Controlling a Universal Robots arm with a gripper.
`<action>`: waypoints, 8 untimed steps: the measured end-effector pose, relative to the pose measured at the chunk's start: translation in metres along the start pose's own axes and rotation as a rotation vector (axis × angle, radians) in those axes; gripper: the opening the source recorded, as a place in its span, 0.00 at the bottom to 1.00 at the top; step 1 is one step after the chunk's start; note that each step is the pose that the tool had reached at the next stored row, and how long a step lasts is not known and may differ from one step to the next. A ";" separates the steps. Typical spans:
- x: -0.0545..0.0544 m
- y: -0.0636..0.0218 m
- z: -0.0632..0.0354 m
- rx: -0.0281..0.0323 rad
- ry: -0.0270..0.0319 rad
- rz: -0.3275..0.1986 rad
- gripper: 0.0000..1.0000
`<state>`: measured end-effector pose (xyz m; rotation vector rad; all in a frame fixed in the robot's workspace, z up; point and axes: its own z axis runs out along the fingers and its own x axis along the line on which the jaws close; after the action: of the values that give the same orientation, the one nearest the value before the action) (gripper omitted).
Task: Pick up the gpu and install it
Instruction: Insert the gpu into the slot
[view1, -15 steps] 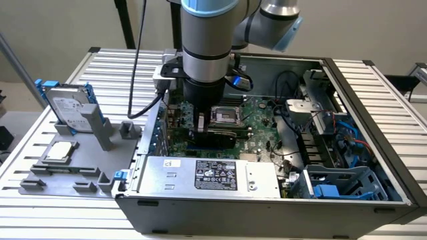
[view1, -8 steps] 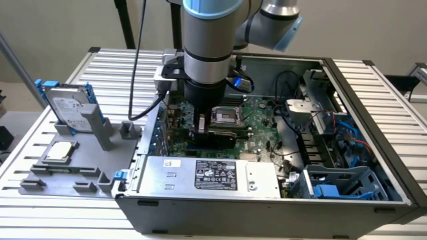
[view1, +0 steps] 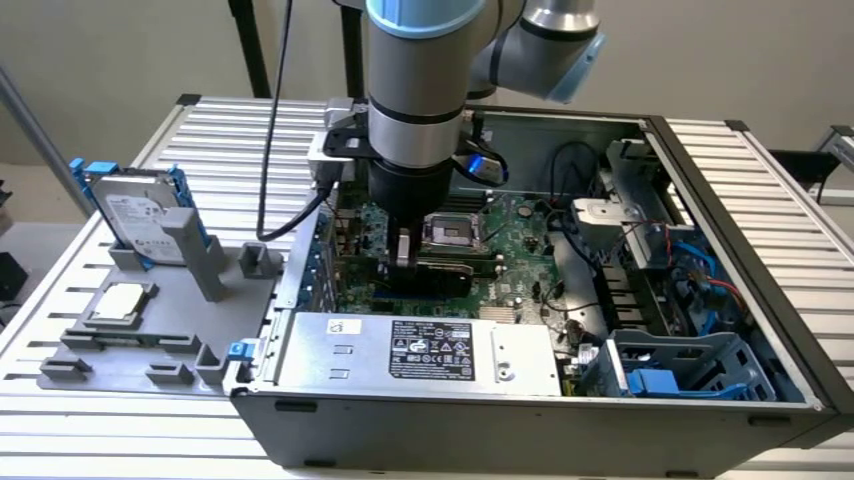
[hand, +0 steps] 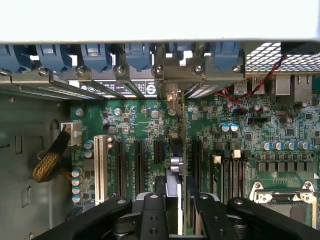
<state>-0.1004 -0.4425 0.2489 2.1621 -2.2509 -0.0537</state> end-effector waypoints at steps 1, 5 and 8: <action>0.000 0.0000 0.0000 -0.0002 -0.0001 0.000 0.28; 0.000 0.0001 -0.0047 -0.0017 0.0003 0.000 0.35; 0.000 0.0004 -0.0158 -0.0030 0.0004 0.000 0.35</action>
<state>-0.1002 -0.4425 0.2647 2.1604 -2.2491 -0.0566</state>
